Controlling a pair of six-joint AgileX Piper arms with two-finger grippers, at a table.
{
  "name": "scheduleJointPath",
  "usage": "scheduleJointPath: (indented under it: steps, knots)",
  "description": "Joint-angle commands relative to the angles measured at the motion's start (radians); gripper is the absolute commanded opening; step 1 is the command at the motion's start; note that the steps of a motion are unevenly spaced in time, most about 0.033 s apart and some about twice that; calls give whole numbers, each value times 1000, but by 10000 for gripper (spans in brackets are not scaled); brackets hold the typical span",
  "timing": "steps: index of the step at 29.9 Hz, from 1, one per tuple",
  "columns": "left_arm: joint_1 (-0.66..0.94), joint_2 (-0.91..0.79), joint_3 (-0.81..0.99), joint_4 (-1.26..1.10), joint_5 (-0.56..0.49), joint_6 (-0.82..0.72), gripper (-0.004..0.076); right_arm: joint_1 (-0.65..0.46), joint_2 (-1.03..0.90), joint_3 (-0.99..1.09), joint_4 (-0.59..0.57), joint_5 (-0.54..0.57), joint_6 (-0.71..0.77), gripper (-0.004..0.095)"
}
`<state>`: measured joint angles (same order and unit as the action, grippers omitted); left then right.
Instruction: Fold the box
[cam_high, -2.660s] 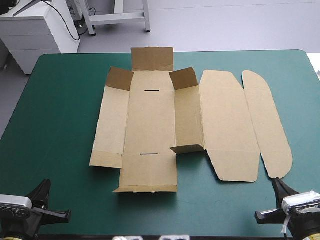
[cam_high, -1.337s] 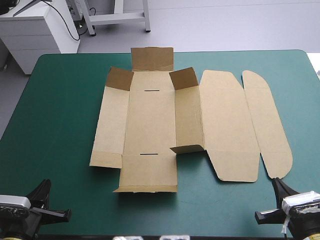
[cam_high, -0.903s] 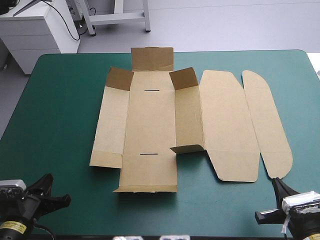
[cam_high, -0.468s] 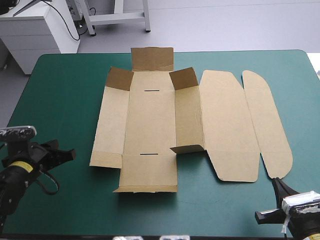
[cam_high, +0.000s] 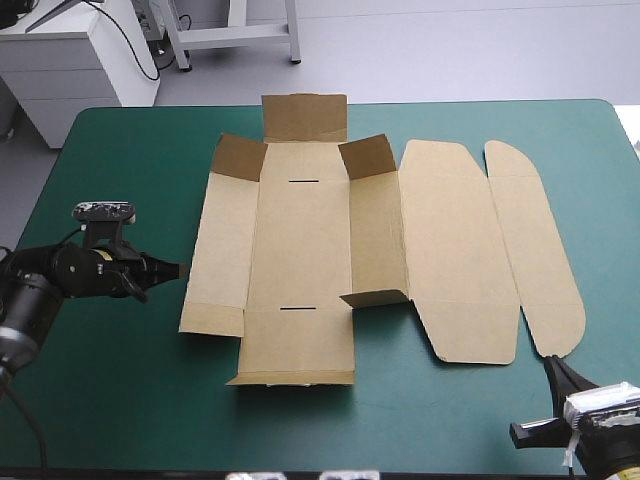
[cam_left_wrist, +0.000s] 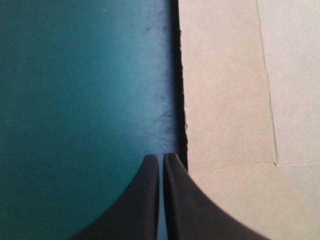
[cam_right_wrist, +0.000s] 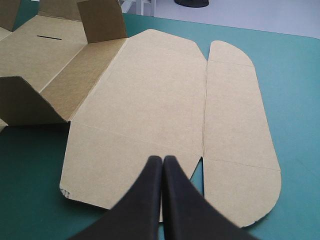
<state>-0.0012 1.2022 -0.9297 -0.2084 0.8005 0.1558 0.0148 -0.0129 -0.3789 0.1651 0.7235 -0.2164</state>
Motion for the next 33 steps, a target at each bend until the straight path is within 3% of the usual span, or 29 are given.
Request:
scheduleJointPath:
  steps: [1,5,9,19,22,29,33]
  knots:
    - [116,88,-70,-254,43,188,17,2,-22,-24,6,-75,0,-20]
    - [294,230,-129,-504,230,347,17,2,-22,-24,6,-75,0,-20]
    - [389,326,-175,-574,362,352,14,2,-22,-24,6,-75,0,-20]
    - [399,394,-179,-686,342,370,32,2,-22,-24,6,-75,0,-20]
    - [397,394,-179,-687,331,370,111,2,-22,-24,6,-75,0,-20]
    - [345,411,-179,-688,273,370,428,2,-22,-24,6,-75,0,-20]
    - [304,455,-179,-681,280,361,449,2,-22,-24,6,-75,0,-20]
